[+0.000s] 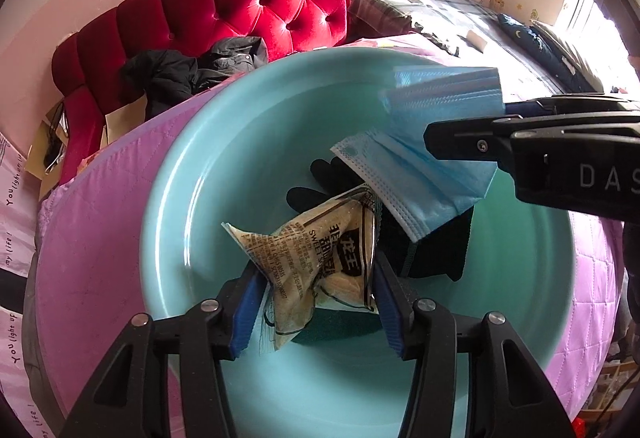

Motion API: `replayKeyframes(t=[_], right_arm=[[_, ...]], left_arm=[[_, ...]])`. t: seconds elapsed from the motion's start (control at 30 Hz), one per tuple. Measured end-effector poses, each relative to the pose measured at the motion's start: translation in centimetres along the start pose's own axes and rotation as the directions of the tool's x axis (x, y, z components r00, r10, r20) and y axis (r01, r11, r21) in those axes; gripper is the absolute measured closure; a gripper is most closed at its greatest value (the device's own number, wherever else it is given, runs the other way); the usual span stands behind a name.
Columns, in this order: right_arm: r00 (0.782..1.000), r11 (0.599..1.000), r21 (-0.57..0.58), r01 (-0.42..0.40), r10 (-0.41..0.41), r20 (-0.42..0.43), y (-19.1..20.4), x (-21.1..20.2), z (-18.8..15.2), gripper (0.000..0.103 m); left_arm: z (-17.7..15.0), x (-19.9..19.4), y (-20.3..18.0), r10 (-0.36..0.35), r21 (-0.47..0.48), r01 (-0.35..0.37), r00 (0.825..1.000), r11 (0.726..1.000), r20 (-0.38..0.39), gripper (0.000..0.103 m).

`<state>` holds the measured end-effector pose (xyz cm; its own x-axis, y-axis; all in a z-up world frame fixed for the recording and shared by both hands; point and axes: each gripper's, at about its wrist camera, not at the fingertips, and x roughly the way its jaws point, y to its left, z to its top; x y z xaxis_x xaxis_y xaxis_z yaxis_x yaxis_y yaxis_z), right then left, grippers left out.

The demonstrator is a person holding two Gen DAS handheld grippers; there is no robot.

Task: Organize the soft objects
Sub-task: 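Open both tools to drop the mask and packet into the basin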

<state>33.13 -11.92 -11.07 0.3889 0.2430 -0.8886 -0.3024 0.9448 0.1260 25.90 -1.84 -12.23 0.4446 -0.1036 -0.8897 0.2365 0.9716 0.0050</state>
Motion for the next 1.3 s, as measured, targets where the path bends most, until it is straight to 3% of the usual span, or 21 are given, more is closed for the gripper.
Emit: replayKeyframes(t=[0.03, 0.1, 0.17, 0.2, 0.27, 0.3, 0.8, 1.3], right_arm=[[1.0, 1.0, -0.004, 0.006, -0.006, 0.001, 0.1, -0.1, 0.0, 0.05], [1.0, 1.0, -0.008, 0.007, -0.007, 0.01, 0.2, -0.4, 0.0, 0.032], [1.0, 1.0, -0.002, 0.005, -0.005, 0.024, 0.2, -0.8, 0.0, 0.017], [1.0, 1.0, 0.004, 0.005, -0.005, 0.031, 0.1, -1.0, -0.1, 0.008], [0.999, 1.0, 0.021, 0.003, -0.004, 0.039, 0.0, -1.3, -0.2, 0.003], [0.999, 1.0, 0.024, 0.004, -0.005, 0.041, -0.1, -1.4, -0.3, 0.001], [0.994, 0.999, -0.032, 0.042, -0.038, 0.104, 1.3, -6.0, -4.7, 0.0], [0.991, 0.999, -0.033, 0.044, -0.039, 0.125, 2.1, -10.6, -11.5, 0.0]], left_arm=[[0.0, -0.1, 0.1, 0.007, -0.001, -0.007, 1.0, 1.0, 0.001, 0.043], [-0.1, -0.2, 0.2, 0.023, -0.004, -0.023, 1.0, 1.0, 0.007, 0.03], [-0.1, -0.7, 0.4, 0.03, -0.009, -0.03, 0.999, 1.0, 0.026, 0.011], [-0.2, -0.9, 0.5, 0.034, -0.013, -0.034, 0.999, 0.999, 0.035, 0.009], [-0.1, -1.4, 0.6, 0.049, -0.016, -0.048, 0.998, 0.999, 0.05, 0.0], [-0.2, -1.6, 0.6, 0.055, -0.016, -0.054, 0.997, 0.998, 0.058, 0.0], [-3.5, -6.1, 0.2, 0.074, -0.044, -0.07, 0.993, 0.997, 0.094, 0.0], [-9.1, -10.9, -1.6, 0.082, -0.042, -0.076, 0.986, 0.996, 0.146, 0.0]])
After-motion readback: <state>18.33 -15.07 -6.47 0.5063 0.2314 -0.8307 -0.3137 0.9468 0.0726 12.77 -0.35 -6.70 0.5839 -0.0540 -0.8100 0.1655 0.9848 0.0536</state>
